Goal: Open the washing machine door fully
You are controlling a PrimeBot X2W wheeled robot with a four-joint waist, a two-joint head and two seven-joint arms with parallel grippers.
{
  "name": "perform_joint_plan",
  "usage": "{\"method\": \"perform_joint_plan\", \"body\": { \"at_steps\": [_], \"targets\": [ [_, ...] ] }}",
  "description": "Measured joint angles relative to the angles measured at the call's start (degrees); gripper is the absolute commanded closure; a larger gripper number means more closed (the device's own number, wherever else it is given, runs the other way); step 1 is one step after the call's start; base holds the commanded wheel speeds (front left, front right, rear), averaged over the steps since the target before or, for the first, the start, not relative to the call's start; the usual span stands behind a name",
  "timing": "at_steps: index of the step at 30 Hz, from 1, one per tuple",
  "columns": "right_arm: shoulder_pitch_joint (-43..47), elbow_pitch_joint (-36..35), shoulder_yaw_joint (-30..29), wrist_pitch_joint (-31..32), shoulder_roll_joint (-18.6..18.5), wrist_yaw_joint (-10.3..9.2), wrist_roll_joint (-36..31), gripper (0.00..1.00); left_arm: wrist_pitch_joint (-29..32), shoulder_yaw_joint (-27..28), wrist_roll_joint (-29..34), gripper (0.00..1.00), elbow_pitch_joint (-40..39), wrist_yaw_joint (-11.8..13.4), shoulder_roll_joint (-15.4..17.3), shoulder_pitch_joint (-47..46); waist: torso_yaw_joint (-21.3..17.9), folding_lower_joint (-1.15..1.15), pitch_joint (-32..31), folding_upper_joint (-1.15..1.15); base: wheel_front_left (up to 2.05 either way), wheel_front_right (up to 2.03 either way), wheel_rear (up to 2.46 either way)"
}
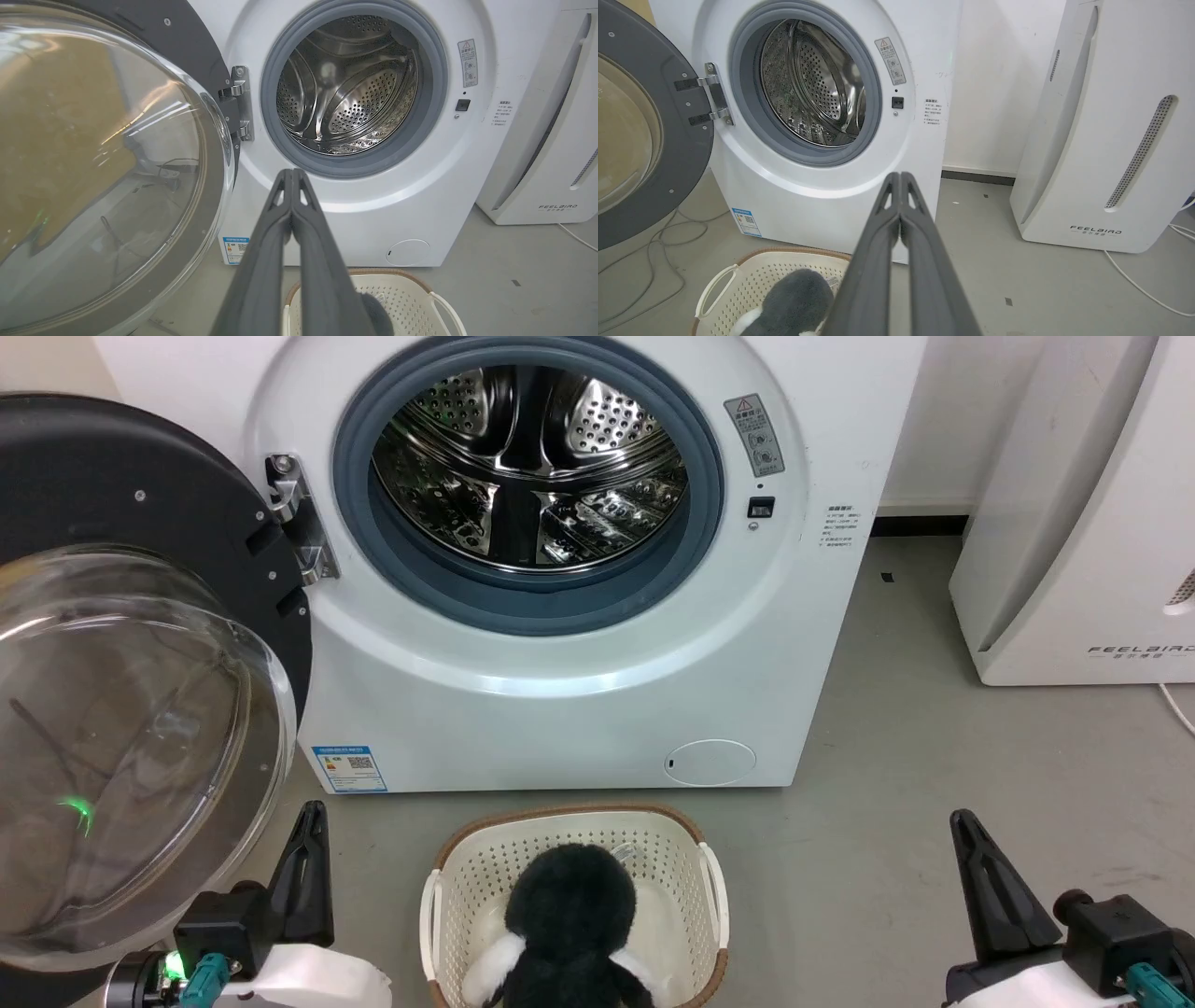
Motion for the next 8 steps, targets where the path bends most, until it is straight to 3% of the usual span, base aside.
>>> {"method": "perform_joint_plan", "body": {
  "at_steps": [8],
  "targets": [
    [-0.1, 0.1, 0.3, 0.9, 0.0, 0.00, -0.1, 1.00, 0.8, -0.3, 0.5, 1.00, -0.2, 0.3, 0.0, 0.0, 0.0, 0.00, 0.0, 0.00, 0.00, 0.00, 0.00]
  ]
}}
